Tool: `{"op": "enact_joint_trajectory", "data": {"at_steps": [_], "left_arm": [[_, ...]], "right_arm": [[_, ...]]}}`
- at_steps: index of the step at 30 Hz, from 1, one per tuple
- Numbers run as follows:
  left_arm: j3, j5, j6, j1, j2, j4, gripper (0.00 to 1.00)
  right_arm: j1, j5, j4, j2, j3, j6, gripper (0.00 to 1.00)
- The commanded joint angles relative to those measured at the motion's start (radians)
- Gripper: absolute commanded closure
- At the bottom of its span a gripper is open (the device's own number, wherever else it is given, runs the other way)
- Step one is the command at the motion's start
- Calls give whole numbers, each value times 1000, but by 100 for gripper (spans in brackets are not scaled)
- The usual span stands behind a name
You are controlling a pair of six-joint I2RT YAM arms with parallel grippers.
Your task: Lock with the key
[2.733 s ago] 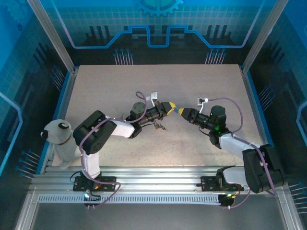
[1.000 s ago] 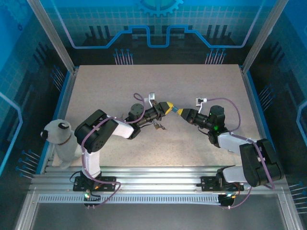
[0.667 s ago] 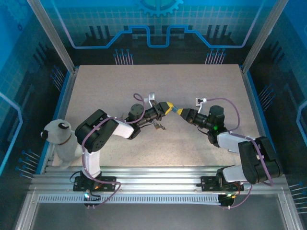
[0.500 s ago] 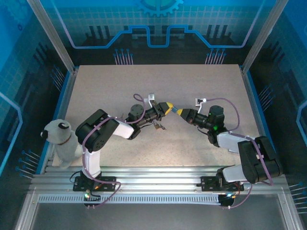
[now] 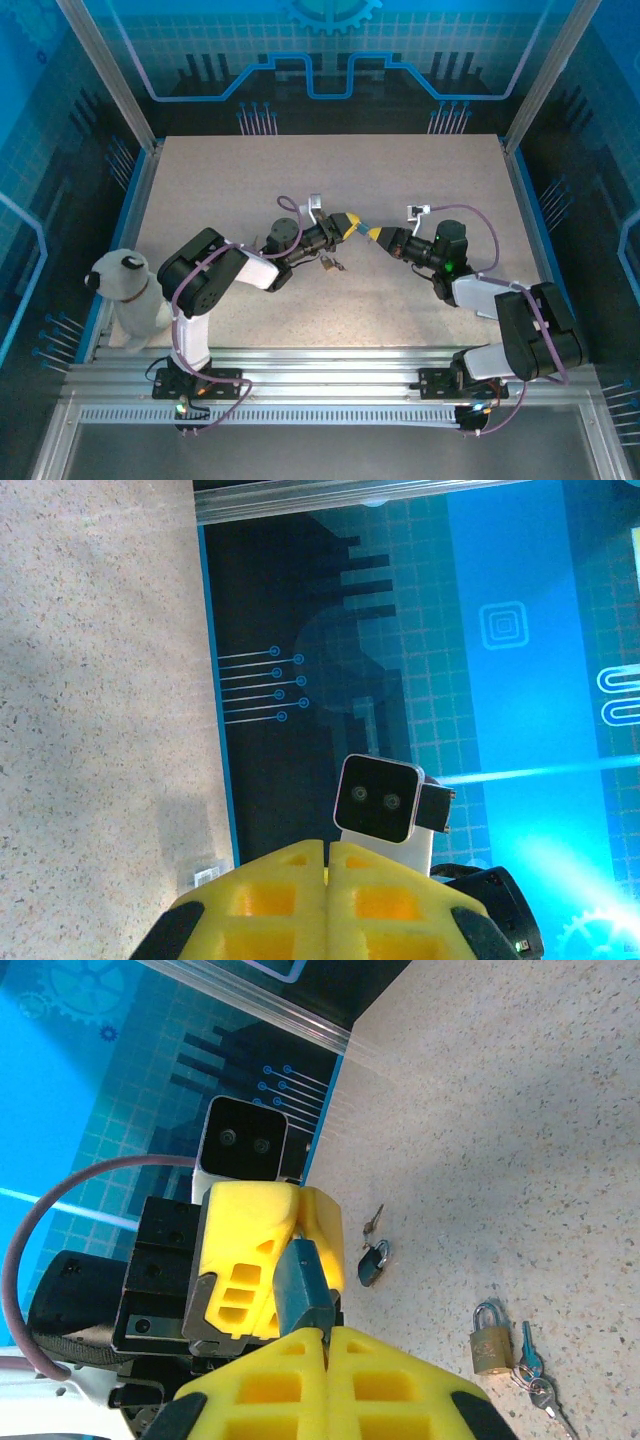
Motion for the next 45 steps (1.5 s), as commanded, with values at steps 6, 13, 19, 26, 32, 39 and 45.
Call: {"op": "enact_joint_trajectory", "data": {"at_steps": [6, 13, 19, 26, 32, 39, 45], "left_arm": [[-1, -16, -18, -2, 9, 61, 100], [0, -17, -18, -1, 9, 56, 100], [4, -21, -21, 2, 9, 53, 100], [0, -28, -27, 12, 6, 62, 100], [-3, -40, -35, 19, 8, 71, 100], [-9, -54, -35, 28, 2, 71, 100], [-12, -66, -36, 29, 3, 71, 100]], "right_arm": [[-6, -47, 67, 16, 2, 12, 100], [-7, -49, 65, 9, -1, 14, 100], [-11, -35, 28, -16, -5, -2, 100], [-12, -20, -24, -54, -9, -25, 100], [-12, -24, -26, -58, -11, -20, 100], [-14, -23, -30, -66, -14, -16, 100], [-14, -30, -23, -66, -16, -11, 100]]}}
